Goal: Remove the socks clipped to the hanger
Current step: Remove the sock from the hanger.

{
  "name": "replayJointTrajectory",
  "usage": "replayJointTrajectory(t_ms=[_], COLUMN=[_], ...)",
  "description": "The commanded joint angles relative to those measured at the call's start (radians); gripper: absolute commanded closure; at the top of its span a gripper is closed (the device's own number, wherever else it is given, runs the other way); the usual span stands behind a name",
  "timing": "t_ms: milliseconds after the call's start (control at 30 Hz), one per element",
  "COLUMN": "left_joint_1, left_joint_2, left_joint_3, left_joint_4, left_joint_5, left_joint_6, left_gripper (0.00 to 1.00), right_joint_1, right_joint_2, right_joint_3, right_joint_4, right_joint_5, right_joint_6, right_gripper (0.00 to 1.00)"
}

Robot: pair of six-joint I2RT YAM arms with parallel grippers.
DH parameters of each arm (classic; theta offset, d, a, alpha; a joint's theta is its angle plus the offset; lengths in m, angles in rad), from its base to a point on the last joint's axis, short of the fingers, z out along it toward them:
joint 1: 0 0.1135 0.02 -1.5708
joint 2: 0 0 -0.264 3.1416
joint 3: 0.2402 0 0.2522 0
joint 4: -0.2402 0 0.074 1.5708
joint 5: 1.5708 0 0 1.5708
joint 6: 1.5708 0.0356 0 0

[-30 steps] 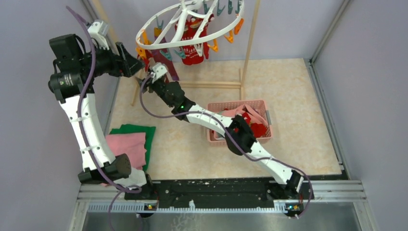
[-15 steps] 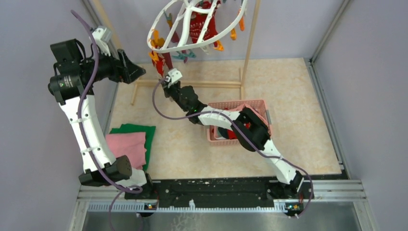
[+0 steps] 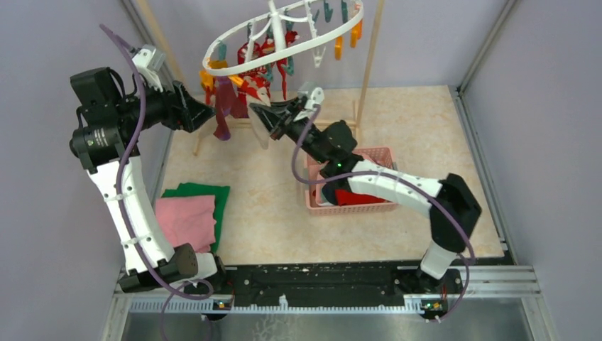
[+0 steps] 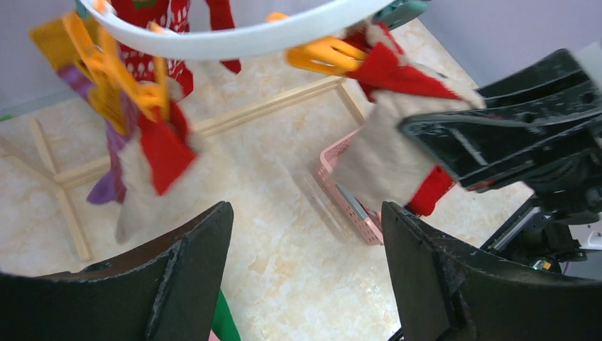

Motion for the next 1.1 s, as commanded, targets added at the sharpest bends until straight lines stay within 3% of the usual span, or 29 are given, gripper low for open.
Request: replayJointTrajectory(t_ms=[0,200,333,467,667,833,933,1067], left_joint_1=[0.005,0.005,0.002,-0.009,-0.028,-0.131,-0.264,-0.360], left_joint_2=[-0.057,-0.049,-0.054,-0.081,-0.093,-0.107,-0.102,-0.074], left_joint_3=[0.003,0.054,0.044,-0.004,-0.051,-0.165,-0.242,-0.305], left_joint_4=[0.066,0.047,0.061,0.128,0.147,0.139,0.124,0.140], left_joint_5=[0.045,0.089,0.198,0.286,0.307,0.270,0.229,0.272], left_joint_6=[-0.017,-0.040,-0.067,-0.097,-0.082,0.013,0.083,0.106], left_gripper=[0.17,0.18,0.20,0.19,0.18,0.18,0.16,0.15], right_joint_1=[0.003,-0.008,-0.019,-0.022,-0.027,-0.050,-0.082,-0.122], right_joint_2=[-0.207,-0.431,-0.525,-0.517,-0.481,-0.493,-0.490,-0.481], right_joint_3=[-0.158,-0.311,-0.362,-0.334,-0.323,-0.331,-0.328,-0.330], right_joint_4=[0.016,-0.088,-0.146,-0.239,-0.281,-0.290,-0.289,-0.258], right_joint_5=[-0.018,0.039,0.058,-0.009,-0.049,-0.062,-0.123,-0.247], right_joint_6=[0.060,0.057,0.057,0.065,0.123,0.160,0.229,0.311], right_gripper=[1.00,1.00,1.00,1.00,1.00,1.00,1.00,1.00])
